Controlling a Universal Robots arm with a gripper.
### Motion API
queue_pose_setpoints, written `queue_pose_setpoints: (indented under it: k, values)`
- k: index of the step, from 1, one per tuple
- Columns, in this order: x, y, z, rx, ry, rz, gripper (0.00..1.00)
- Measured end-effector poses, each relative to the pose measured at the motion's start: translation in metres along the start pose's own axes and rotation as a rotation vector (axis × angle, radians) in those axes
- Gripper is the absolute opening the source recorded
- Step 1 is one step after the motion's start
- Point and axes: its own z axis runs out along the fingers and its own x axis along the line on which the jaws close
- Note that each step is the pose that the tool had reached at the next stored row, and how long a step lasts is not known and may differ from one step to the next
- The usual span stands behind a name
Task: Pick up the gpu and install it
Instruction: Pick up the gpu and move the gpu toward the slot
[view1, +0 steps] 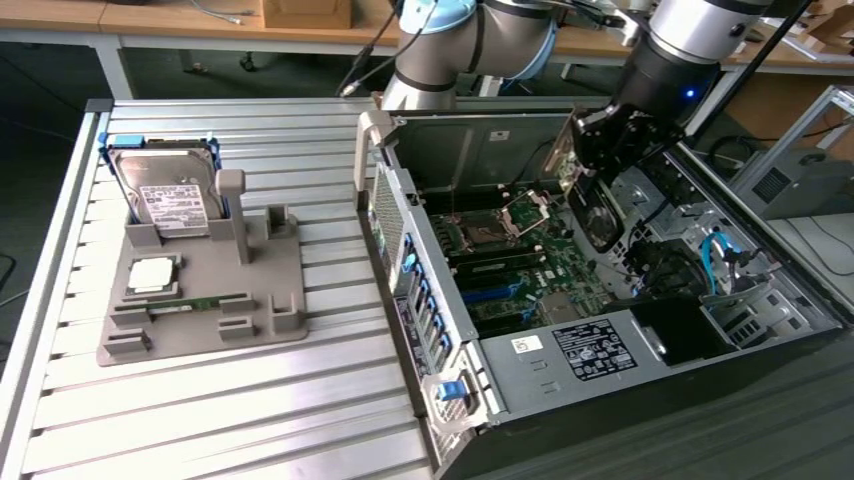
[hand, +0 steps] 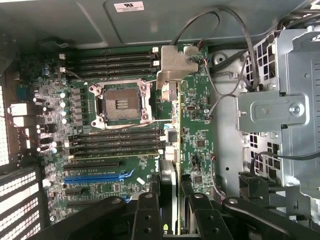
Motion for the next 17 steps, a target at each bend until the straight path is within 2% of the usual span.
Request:
queue_pose_setpoints:
  k: [17]
  values:
    - [0.0000, -0.0004, 0.0082, 0.0001, 0.0000, 0.000, 0.27]
